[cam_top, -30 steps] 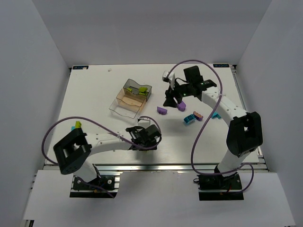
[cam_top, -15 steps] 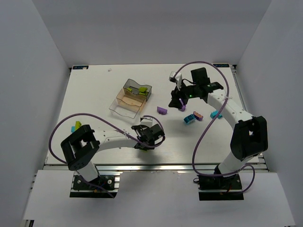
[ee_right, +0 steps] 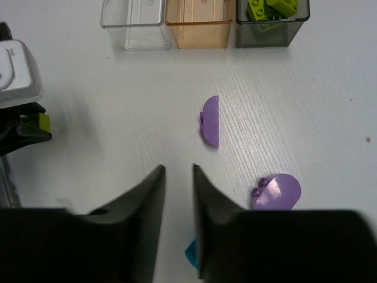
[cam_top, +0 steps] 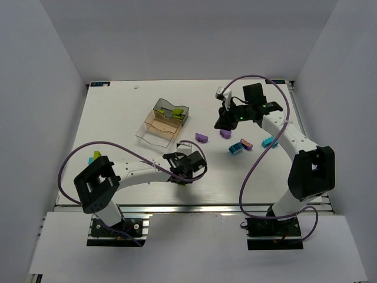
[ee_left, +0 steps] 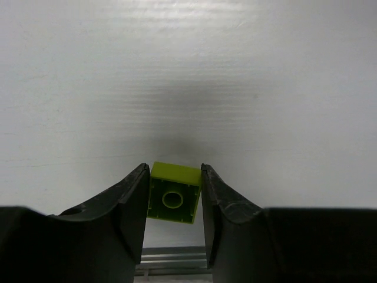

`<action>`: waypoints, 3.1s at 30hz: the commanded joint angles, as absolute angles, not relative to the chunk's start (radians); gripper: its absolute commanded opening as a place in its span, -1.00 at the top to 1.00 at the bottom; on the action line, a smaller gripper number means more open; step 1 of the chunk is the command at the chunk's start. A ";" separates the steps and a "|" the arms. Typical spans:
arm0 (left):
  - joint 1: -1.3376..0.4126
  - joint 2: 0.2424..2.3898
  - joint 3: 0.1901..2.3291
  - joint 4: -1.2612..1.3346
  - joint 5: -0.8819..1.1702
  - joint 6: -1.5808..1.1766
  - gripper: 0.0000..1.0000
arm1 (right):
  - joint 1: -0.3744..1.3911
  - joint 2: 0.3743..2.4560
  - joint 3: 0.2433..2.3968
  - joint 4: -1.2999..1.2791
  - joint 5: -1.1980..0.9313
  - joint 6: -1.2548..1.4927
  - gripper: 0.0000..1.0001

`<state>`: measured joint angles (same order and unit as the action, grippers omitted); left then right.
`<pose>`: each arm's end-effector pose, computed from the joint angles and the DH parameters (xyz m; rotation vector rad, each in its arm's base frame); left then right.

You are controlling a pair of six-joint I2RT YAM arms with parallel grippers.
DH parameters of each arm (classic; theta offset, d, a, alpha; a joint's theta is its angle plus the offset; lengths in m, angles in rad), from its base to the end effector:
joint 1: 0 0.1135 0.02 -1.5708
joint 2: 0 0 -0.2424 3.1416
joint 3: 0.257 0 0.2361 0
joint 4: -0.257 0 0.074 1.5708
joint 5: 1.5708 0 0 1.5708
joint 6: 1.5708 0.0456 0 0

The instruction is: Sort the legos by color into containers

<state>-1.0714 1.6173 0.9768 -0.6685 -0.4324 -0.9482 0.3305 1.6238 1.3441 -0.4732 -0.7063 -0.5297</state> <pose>0.1509 -0.2367 0.1558 0.0863 2.6391 0.0142 0.3197 0.1410 0.2759 -1.2227 1.8321 0.7040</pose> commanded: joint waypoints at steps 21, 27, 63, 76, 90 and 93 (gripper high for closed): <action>-0.532 1.856 1.745 -0.589 -0.370 -0.575 0.67 | 0.278 1.551 1.267 -0.525 -0.802 -0.543 0.92; -0.450 2.028 1.915 -0.575 -0.301 -0.560 0.65 | 0.278 1.555 1.253 -0.526 -0.813 -0.551 0.89; -0.379 1.969 1.895 -0.658 -0.334 -0.615 0.35 | 0.278 1.595 1.296 -0.568 -0.831 -0.592 0.47; -0.115 1.344 1.120 -0.731 -0.344 -0.807 -0.55 | 0.301 1.635 1.328 -0.595 -0.827 -0.603 0.38; 0.250 1.535 1.170 -0.816 -0.287 -0.292 -0.60 | 0.324 1.617 1.309 -0.580 -0.880 -0.603 0.16; 0.250 1.587 1.187 -0.781 -0.249 -0.207 -0.51 | 0.324 1.611 1.295 -0.575 -0.887 -0.607 0.16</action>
<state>0.2493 1.5703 1.1465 -0.8162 -0.3008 -0.3523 0.3229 1.6390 1.2865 -0.5808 -0.8459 -0.5880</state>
